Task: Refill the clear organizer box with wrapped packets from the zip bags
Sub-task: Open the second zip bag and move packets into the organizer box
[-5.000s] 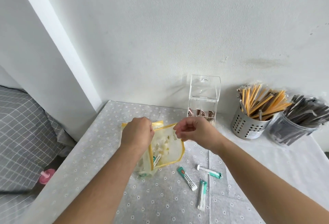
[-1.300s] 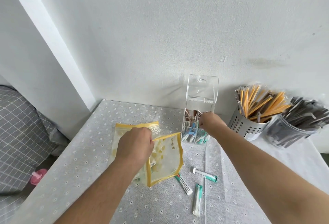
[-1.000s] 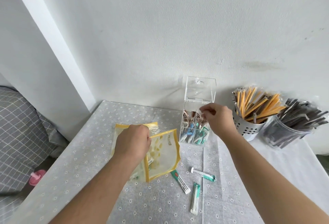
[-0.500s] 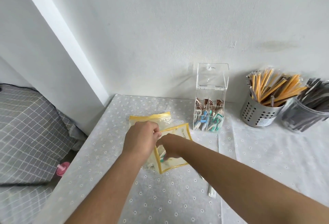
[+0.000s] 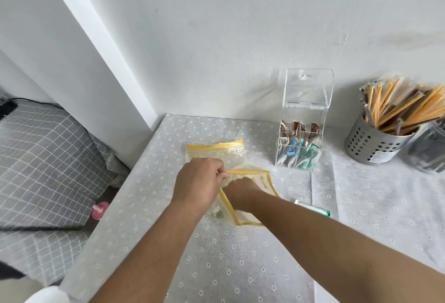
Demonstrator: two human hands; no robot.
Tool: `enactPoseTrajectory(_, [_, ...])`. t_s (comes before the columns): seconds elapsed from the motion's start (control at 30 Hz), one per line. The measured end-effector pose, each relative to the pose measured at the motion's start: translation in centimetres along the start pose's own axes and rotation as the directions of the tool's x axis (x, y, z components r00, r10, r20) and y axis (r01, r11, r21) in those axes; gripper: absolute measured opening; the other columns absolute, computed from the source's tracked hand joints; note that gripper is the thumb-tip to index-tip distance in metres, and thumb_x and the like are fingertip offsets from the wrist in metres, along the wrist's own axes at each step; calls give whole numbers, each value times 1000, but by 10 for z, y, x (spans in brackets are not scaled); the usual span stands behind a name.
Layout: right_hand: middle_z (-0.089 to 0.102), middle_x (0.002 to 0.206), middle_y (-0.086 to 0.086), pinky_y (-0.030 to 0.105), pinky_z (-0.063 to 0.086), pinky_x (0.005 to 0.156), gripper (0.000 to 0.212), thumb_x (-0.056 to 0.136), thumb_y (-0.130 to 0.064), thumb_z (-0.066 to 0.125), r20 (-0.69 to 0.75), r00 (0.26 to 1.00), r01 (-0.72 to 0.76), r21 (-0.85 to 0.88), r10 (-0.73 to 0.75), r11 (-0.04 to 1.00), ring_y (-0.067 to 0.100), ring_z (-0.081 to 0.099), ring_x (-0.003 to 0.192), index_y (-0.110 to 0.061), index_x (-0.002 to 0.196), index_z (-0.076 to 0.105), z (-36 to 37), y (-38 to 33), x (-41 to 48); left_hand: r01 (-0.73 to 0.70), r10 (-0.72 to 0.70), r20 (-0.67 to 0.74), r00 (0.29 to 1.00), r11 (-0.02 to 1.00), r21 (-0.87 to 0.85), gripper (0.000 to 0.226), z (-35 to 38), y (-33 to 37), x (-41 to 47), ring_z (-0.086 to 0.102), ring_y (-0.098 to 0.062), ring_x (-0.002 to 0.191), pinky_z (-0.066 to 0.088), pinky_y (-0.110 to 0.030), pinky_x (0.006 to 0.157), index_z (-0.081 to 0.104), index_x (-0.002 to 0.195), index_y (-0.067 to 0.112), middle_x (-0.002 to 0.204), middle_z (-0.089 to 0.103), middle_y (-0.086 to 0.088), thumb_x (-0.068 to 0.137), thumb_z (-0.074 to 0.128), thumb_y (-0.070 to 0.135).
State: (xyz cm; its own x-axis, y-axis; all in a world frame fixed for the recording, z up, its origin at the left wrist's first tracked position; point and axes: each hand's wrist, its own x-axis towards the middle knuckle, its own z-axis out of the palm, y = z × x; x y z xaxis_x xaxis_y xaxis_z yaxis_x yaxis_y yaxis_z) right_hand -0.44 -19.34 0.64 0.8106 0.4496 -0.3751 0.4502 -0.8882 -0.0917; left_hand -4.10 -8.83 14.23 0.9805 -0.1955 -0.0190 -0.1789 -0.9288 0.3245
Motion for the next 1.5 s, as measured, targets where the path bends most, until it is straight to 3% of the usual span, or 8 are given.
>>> enactPoseTrajectory(0.33, [64,121,10,23,40,77,37,82,-15,69,139,990,-92,461,31,883,18,53,94,-7,117,64,-18,4,-1,23,-23,-4,1000,1000,6,13,1,2,2,66,-21,80,54,-32,71,73,89,20,87,73,-1,89,64,29])
enactPoseTrajectory(0.5, [61,73,-3,15,28,50,6,84,-7,64,123,990,-121,464,71,877,12,46,70,-10,82,70,-17,1,-1,21,-21,-4,1000,999,25,14,2,1,3,66,-21,79,53,-31,70,73,89,19,85,73,0,89,63,29])
enactPoseTrajectory(0.6, [43,61,-9,15,26,47,37,84,-5,62,106,989,-147,510,108,848,4,36,55,-21,56,45,-21,0,-5,14,-15,4,1000,999,37,14,2,2,4,66,-22,77,51,-30,68,72,89,18,83,73,-1,90,63,29])
enactPoseTrajectory(0.77, [73,97,14,19,42,57,15,88,-9,60,59,991,-133,545,121,828,20,62,79,-3,98,70,-36,9,-23,20,-21,10,1000,998,57,15,2,8,12,64,-22,78,45,-27,63,70,84,15,84,71,-2,90,62,26])
enactPoseTrajectory(1.03, [71,74,11,32,58,69,7,83,-3,62,-126,964,-51,778,235,627,14,64,59,-6,82,68,-65,55,-95,12,-24,64,998,984,176,16,2,28,24,66,-27,79,48,-29,64,70,85,7,86,71,-8,91,60,19])
enactPoseTrajectory(1.23, [67,70,13,24,59,62,9,83,1,66,-179,755,47,974,631,219,14,66,56,-6,78,65,-78,142,-153,20,-35,74,997,980,196,11,10,40,31,67,-27,79,56,-34,69,68,84,8,84,70,-8,88,60,15])
enactPoseTrajectory(1.33, [70,75,11,28,54,56,4,85,-5,64,-204,529,-110,946,824,305,17,65,60,-5,87,68,-75,173,-148,24,-39,80,996,984,175,12,14,41,30,67,-28,80,57,-35,71,67,83,9,85,70,-7,87,60,17])
enactPoseTrajectory(1.5, [63,80,12,28,47,58,10,87,-5,53,-265,494,-412,767,828,491,27,60,67,-5,85,63,-68,182,-108,12,-28,87,996,983,185,14,18,39,28,66,-28,84,56,-35,73,68,85,9,88,70,-8,88,57,16])
